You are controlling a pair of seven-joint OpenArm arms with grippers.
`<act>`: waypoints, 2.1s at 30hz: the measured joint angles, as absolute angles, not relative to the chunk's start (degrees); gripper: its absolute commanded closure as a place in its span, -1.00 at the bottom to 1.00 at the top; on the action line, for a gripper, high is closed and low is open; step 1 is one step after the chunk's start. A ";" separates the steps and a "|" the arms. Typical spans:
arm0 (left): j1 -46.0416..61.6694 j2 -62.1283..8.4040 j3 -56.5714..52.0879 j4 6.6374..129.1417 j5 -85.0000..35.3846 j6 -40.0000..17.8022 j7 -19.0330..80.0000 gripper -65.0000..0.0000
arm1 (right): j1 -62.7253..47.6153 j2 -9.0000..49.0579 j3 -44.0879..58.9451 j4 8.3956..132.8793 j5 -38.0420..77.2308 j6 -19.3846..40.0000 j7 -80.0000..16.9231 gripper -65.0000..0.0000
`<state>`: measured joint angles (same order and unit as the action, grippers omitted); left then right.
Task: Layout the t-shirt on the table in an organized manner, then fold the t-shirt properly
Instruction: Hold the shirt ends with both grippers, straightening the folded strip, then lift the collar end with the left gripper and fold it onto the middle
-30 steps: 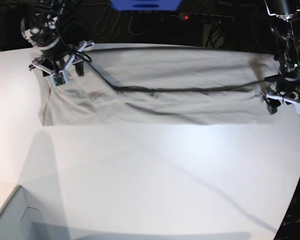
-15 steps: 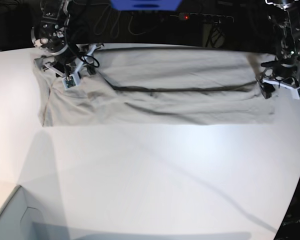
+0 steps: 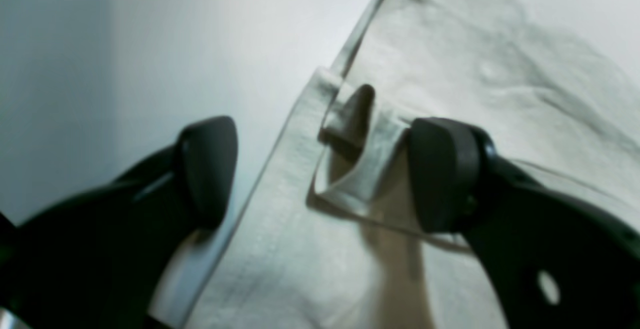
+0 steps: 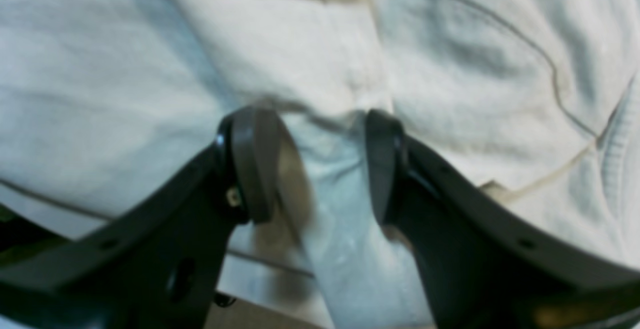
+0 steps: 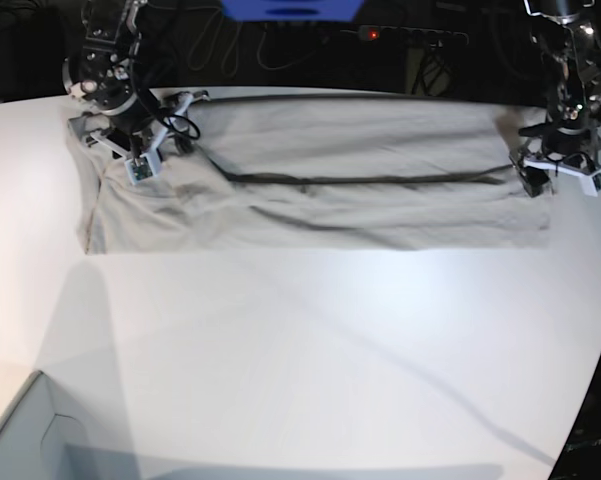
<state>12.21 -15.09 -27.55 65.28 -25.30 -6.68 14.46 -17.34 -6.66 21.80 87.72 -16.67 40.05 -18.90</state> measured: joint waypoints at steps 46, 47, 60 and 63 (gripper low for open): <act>8.91 -13.43 -27.16 78.52 -24.95 -13.74 17.74 1.00 | -12.14 -2.85 21.89 79.22 -14.52 39.88 -15.00 0.11; 9.06 -12.19 -27.24 80.73 -24.69 -13.43 17.76 1.00 | -12.12 -2.85 21.78 79.22 -14.55 39.86 -15.00 0.11; 12.99 3.90 -9.72 88.92 -8.71 -14.35 17.56 1.00 | -11.55 -2.85 21.67 79.22 -14.72 39.86 -15.44 0.11; 12.82 6.57 -5.85 88.07 -5.50 -14.13 17.12 1.00 | -11.16 -2.85 21.69 79.15 -14.70 39.86 -15.84 0.11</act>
